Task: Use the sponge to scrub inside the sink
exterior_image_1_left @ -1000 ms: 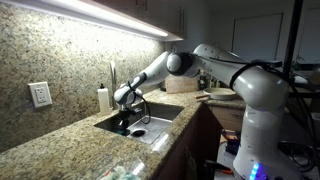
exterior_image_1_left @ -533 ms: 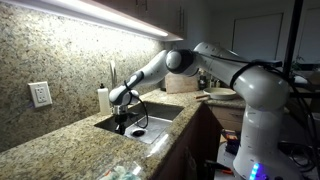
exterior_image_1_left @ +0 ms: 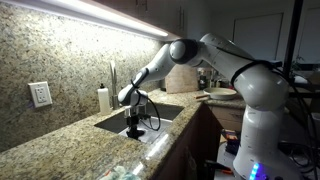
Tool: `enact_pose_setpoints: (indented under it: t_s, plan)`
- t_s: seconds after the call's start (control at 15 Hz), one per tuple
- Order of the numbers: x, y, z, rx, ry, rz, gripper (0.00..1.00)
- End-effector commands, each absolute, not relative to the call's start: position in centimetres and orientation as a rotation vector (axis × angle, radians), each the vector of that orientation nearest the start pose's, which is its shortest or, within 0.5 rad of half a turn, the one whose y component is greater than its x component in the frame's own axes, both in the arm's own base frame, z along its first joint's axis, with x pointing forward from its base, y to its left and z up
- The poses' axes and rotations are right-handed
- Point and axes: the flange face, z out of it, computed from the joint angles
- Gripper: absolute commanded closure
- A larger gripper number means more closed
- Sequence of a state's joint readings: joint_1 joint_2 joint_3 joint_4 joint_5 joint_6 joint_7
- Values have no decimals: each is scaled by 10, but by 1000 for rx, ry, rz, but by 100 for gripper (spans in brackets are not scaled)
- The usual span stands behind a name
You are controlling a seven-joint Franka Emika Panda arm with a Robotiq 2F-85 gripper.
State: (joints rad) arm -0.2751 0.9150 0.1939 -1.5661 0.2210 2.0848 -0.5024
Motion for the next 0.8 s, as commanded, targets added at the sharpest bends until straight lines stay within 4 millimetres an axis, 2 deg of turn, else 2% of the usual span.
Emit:
enact_pose_setpoints:
  t_s: [0.0,0.2,0.4,0.73]
  plan:
    - [571,-74,64,-2652,-158,580,91]
    - [537,-106,60,-2668,-67,698,91]
    - [528,-153,62,-2728,51,768,91]
    - [525,-236,66,-2829,252,881,91]
